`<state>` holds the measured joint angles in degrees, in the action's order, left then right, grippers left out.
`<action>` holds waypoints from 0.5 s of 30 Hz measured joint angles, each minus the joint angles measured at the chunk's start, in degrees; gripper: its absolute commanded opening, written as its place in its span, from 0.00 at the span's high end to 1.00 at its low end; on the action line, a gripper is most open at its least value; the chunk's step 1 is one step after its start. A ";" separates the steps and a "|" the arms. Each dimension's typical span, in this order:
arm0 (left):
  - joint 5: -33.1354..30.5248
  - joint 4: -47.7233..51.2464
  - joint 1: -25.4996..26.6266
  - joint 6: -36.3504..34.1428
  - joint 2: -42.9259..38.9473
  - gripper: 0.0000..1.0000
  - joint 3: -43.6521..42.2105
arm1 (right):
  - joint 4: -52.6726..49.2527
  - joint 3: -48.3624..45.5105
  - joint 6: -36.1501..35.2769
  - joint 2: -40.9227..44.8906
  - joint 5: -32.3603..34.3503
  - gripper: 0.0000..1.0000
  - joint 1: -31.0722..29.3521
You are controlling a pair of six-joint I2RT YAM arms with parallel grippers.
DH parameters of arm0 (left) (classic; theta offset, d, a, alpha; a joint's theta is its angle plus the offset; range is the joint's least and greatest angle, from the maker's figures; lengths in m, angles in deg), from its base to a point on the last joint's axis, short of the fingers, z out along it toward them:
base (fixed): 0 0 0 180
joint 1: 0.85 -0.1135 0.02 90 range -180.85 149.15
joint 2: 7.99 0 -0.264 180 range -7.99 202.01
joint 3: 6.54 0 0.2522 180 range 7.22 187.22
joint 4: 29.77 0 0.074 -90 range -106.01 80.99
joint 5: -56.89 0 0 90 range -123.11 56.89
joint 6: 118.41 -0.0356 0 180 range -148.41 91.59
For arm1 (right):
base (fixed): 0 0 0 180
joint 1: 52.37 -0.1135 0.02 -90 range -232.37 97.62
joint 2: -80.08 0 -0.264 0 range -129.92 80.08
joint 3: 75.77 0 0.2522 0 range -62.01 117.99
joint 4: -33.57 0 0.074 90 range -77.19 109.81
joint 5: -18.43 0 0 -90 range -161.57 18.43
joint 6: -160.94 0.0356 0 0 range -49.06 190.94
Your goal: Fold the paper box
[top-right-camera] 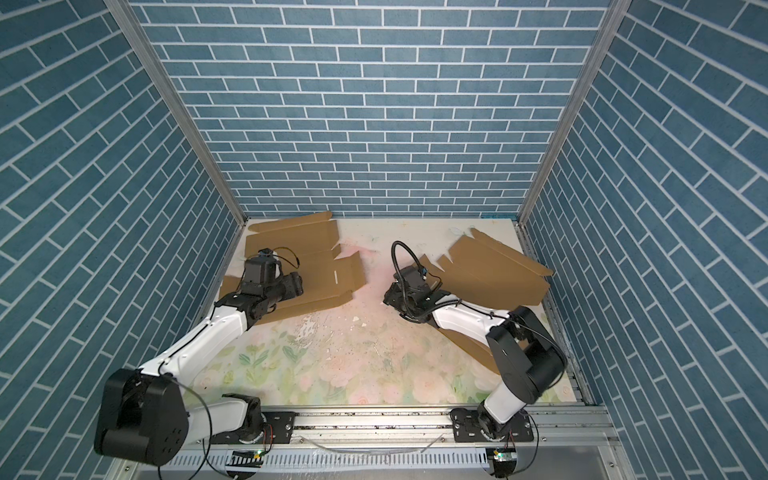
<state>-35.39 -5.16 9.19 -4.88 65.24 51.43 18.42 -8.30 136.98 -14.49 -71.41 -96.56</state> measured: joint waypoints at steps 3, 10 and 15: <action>0.81 -0.20 0.00 1.07 2.43 0.21 0.02 | 2.75 3.23 3.72 -5.51 0.02 0.36 -3.10; 2.82 -3.61 0.00 3.96 5.51 0.22 -0.63 | 7.58 9.99 11.34 -16.02 -0.50 0.40 -7.02; 3.52 -5.29 0.00 5.38 6.01 0.23 -2.78 | 8.83 15.30 15.08 -20.76 0.15 0.46 -7.85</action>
<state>-31.87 -10.45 9.19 0.50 71.25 48.65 27.25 7.00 152.06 -35.25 -71.25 -104.41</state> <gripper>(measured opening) 0.775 0.566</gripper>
